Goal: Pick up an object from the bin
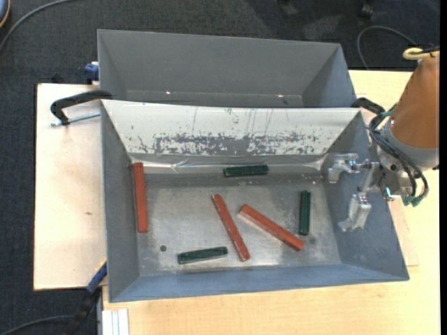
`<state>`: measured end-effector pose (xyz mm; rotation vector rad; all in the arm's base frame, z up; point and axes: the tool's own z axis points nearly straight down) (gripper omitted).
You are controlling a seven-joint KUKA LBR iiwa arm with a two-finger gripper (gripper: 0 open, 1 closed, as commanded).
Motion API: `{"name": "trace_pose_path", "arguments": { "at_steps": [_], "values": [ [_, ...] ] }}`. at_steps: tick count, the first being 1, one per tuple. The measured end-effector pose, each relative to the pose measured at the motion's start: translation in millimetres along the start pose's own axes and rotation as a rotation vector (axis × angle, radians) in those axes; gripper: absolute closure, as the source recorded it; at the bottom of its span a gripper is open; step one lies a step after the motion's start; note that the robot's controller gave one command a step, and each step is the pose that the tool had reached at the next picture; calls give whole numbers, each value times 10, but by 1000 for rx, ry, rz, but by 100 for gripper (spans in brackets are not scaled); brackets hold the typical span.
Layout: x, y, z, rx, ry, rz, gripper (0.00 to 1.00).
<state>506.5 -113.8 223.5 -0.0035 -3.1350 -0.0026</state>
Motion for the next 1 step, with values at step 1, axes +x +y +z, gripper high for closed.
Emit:
{"name": "trace_pose_path", "arguments": {
  "at_steps": [1],
  "values": [
    [135,-185,1470,0,-1,-205,0]
  ]
}}
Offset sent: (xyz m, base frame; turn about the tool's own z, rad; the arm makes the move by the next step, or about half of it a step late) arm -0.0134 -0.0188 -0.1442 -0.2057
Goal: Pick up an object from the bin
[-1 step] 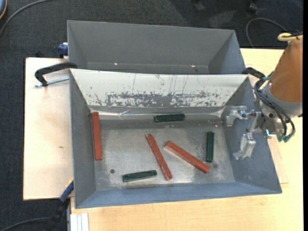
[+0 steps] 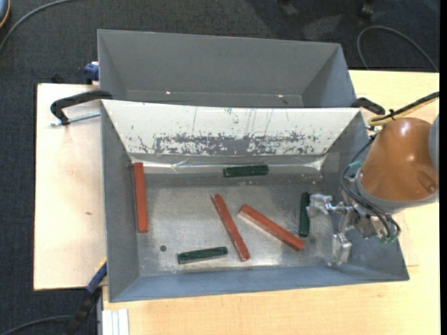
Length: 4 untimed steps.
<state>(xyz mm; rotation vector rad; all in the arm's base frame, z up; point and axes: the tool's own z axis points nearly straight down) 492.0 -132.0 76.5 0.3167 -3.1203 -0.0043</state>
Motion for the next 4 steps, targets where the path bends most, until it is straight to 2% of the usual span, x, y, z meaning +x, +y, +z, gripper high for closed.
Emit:
{"name": "trace_pose_path", "arguments": {
  "at_steps": [1,2,3,4],
  "values": [
    [-300,723,55,2,-7,-227,0],
    [-323,705,28,6,-16,-225,100],
    [-296,706,56,4,-8,-226,0],
    [-312,704,42,6,-14,-226,100]
  ]
}}
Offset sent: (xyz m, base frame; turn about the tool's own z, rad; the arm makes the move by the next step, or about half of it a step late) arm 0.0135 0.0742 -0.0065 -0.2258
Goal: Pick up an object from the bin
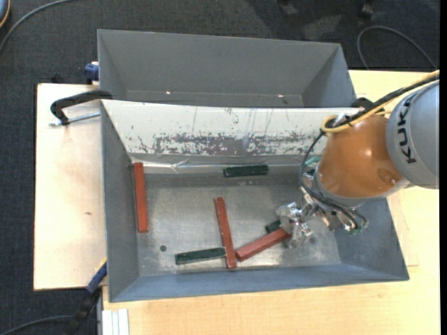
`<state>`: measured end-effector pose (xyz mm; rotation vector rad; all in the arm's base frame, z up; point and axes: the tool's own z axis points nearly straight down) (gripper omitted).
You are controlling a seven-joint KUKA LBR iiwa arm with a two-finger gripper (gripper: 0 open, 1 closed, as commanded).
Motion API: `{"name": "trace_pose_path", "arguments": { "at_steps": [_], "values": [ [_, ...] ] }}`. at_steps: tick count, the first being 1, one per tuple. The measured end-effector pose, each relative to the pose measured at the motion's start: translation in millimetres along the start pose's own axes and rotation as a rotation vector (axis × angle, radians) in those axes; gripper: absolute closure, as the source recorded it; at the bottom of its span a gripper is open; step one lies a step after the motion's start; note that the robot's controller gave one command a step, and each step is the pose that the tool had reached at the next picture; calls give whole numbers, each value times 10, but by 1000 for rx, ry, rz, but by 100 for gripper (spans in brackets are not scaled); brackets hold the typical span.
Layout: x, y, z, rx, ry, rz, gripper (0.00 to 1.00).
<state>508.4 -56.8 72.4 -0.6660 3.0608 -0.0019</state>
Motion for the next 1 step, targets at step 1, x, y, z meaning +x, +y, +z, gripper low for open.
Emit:
{"name": "trace_pose_path", "arguments": {
  "at_steps": [1],
  "values": [
    [-325,-340,-1294,5,-6,-20,100]
  ]
}}
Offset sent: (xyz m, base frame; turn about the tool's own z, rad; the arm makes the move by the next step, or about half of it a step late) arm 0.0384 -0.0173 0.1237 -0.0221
